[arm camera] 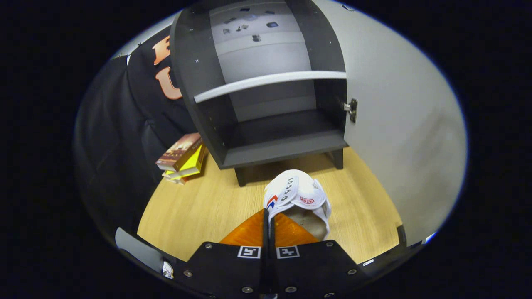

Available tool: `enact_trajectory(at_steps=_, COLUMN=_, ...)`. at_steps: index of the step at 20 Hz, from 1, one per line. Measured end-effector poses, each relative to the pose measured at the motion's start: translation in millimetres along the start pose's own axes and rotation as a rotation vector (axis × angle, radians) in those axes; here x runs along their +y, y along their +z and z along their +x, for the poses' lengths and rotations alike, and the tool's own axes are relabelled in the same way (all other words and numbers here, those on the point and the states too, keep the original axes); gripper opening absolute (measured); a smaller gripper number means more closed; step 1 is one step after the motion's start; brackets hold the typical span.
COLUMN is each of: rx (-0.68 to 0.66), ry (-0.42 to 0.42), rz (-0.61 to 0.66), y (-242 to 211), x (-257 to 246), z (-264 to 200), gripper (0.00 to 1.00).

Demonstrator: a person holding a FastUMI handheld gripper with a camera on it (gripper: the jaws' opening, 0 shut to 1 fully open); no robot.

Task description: Open the shoe cabinet door, grab the shoes and put them into the shoe cabinet, then close the shoe cabinet door.

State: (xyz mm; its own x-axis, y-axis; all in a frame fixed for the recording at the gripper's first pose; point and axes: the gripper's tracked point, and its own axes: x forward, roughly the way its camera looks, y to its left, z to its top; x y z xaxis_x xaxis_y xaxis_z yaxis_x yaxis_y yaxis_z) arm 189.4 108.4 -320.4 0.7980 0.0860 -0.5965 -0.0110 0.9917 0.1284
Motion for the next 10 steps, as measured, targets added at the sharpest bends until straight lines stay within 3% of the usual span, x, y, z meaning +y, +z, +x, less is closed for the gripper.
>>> enact_trajectory(at_steps=5, rx=-0.186, ry=0.010, rz=-0.029, y=100, x=10, z=-38, gripper=0.00)
enact_trajectory(at_steps=10, rx=-0.293, ry=0.037, rz=-0.086, y=171, x=23, z=-40, gripper=0.00)
